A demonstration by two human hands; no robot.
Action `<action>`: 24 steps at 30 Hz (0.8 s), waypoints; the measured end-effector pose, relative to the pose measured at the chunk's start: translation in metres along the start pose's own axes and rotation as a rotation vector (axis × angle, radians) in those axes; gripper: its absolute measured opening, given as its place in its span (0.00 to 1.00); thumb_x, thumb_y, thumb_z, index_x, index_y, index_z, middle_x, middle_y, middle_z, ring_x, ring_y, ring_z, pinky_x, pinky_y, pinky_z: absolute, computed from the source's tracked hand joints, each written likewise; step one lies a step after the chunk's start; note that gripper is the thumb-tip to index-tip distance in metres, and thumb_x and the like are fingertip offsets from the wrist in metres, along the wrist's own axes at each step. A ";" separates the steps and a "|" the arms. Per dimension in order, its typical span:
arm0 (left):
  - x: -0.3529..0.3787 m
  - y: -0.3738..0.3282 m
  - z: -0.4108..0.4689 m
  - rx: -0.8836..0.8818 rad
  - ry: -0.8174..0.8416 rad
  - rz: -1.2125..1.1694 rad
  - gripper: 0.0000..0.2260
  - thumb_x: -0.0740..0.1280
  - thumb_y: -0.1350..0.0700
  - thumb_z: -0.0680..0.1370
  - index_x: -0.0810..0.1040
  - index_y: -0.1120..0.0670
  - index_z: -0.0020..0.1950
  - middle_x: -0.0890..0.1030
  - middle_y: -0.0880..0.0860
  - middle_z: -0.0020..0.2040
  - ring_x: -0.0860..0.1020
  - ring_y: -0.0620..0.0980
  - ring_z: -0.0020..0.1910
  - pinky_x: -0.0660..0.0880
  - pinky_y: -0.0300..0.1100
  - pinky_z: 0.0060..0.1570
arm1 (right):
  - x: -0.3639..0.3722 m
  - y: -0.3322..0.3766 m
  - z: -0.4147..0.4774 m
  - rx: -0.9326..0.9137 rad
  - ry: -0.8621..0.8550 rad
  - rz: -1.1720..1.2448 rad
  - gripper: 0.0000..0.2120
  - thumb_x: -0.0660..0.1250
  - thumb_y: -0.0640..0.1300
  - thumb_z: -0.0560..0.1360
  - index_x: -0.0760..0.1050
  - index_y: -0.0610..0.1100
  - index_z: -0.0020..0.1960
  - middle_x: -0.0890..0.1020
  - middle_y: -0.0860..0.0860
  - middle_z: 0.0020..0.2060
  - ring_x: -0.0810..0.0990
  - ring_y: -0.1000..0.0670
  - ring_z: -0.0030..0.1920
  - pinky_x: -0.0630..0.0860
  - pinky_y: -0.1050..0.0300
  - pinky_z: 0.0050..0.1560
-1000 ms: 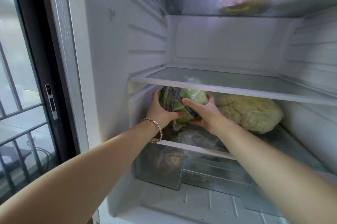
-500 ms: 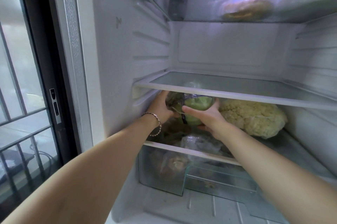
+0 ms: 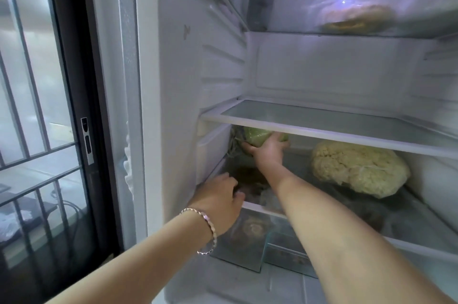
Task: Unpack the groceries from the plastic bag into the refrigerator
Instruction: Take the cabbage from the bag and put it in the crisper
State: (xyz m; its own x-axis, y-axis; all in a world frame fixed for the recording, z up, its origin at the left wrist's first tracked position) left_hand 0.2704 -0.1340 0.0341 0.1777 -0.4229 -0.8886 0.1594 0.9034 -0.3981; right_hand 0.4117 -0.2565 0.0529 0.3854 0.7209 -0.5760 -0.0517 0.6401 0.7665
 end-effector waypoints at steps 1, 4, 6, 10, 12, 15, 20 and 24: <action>0.000 0.004 -0.003 0.012 -0.006 0.044 0.17 0.54 0.49 0.81 0.70 0.53 0.67 0.69 0.51 0.70 0.68 0.50 0.68 0.64 0.42 0.67 | 0.001 0.002 0.002 0.006 -0.002 -0.041 0.45 0.73 0.57 0.67 0.52 0.37 0.70 0.61 0.35 0.64 0.71 0.39 0.60 0.71 0.50 0.61; 0.002 0.007 -0.008 0.048 0.000 0.085 0.18 0.52 0.48 0.82 0.69 0.52 0.69 0.68 0.50 0.71 0.65 0.48 0.70 0.60 0.41 0.70 | 0.002 0.004 -0.001 0.007 0.054 -0.079 0.48 0.71 0.58 0.68 0.47 0.36 0.73 0.57 0.32 0.68 0.67 0.34 0.65 0.67 0.47 0.65; 0.003 0.008 -0.008 0.062 -0.008 0.091 0.18 0.53 0.48 0.82 0.70 0.52 0.68 0.70 0.51 0.70 0.67 0.48 0.69 0.62 0.42 0.70 | 0.002 0.002 -0.010 -0.019 0.141 -0.127 0.51 0.70 0.57 0.70 0.40 0.37 0.75 0.53 0.31 0.71 0.63 0.33 0.68 0.64 0.45 0.67; 0.004 0.010 -0.005 0.087 -0.029 0.101 0.16 0.55 0.49 0.81 0.73 0.54 0.64 0.74 0.52 0.66 0.71 0.50 0.65 0.65 0.43 0.66 | -0.020 0.001 -0.043 -0.107 0.251 -0.178 0.51 0.71 0.50 0.71 0.36 0.42 0.76 0.64 0.37 0.70 0.69 0.40 0.67 0.68 0.51 0.65; 0.006 0.010 -0.004 0.098 -0.022 0.122 0.16 0.55 0.49 0.81 0.74 0.54 0.63 0.75 0.52 0.64 0.72 0.51 0.63 0.66 0.44 0.64 | -0.036 0.005 -0.071 -0.167 0.302 -0.228 0.37 0.69 0.47 0.73 0.53 0.42 0.75 0.71 0.42 0.67 0.72 0.44 0.65 0.70 0.53 0.63; 0.006 0.006 -0.006 0.121 -0.026 0.172 0.15 0.53 0.50 0.81 0.73 0.54 0.61 0.76 0.52 0.61 0.73 0.52 0.59 0.67 0.44 0.60 | -0.059 0.006 -0.112 -0.208 0.328 -0.308 0.18 0.67 0.47 0.75 0.73 0.45 0.63 0.78 0.47 0.59 0.77 0.47 0.58 0.74 0.54 0.59; 0.008 0.002 -0.020 0.137 0.050 0.359 0.19 0.50 0.52 0.82 0.61 0.57 0.72 0.63 0.56 0.73 0.63 0.53 0.71 0.59 0.45 0.70 | -0.079 0.005 -0.174 -0.233 0.416 -0.350 0.08 0.67 0.48 0.73 0.80 0.45 0.49 0.81 0.49 0.46 0.80 0.49 0.46 0.76 0.56 0.49; 0.012 0.009 -0.068 0.068 0.128 0.253 0.20 0.55 0.55 0.81 0.60 0.57 0.72 0.64 0.57 0.72 0.66 0.57 0.69 0.64 0.48 0.68 | -0.059 -0.001 -0.228 -0.285 0.652 -0.549 0.09 0.66 0.47 0.74 0.76 0.43 0.37 0.76 0.50 0.32 0.74 0.49 0.33 0.69 0.59 0.35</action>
State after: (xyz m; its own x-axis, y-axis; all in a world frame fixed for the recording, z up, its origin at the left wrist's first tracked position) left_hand 0.2075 -0.1255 0.0044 0.0967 -0.1682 -0.9810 0.1910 0.9704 -0.1476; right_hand 0.1789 -0.2390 0.0210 -0.1724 0.2460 -0.9538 -0.2743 0.9180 0.2864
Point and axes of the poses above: each hand's wrist, its own z-axis towards the middle knuckle, its own x-axis out of the palm, y = z × x, the point moved 10 cm from there along z, towards the middle knuckle
